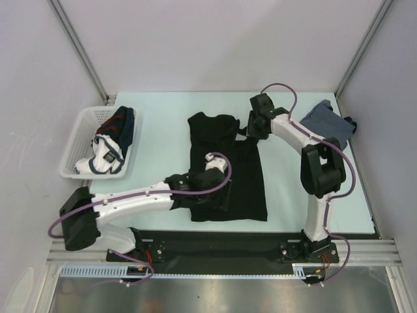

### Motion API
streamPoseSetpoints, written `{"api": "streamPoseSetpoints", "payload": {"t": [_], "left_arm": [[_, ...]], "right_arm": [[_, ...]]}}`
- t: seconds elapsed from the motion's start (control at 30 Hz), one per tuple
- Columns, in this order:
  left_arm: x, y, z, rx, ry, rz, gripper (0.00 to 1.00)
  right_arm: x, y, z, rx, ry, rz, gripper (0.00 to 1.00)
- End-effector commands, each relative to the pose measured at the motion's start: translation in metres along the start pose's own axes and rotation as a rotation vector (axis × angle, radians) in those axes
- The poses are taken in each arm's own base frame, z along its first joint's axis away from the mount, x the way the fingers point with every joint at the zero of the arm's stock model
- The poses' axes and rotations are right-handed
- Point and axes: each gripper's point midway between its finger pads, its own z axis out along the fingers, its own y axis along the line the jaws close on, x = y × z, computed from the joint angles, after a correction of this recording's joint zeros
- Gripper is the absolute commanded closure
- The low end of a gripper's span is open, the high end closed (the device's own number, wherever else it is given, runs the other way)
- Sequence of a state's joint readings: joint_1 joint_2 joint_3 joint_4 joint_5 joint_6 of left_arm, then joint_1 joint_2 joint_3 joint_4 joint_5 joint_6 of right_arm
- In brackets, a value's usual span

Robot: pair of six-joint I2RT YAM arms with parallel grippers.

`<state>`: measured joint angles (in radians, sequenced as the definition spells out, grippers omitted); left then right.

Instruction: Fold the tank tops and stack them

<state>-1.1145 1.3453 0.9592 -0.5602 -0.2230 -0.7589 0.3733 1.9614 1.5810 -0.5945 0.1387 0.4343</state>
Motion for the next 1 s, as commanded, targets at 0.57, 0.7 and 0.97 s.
{"api": "streamPoseSetpoints", "payload": {"t": [0.57,0.7,0.97], "left_arm": [[0.015,-0.069,0.068,0.175,0.034,0.000,0.31],[0.030,-0.061,0.078,0.155,0.066,-0.002,0.31],[0.092,-0.030,0.100,0.033,0.200,0.006,0.36]], "right_arm": [[-0.043,0.048,0.071,-0.493,0.071,0.309,0.36],[-0.042,0.045,0.089,-0.475,0.079,0.340,0.36],[-0.068,0.050,0.118,-0.504,0.001,0.435,0.33]]}}
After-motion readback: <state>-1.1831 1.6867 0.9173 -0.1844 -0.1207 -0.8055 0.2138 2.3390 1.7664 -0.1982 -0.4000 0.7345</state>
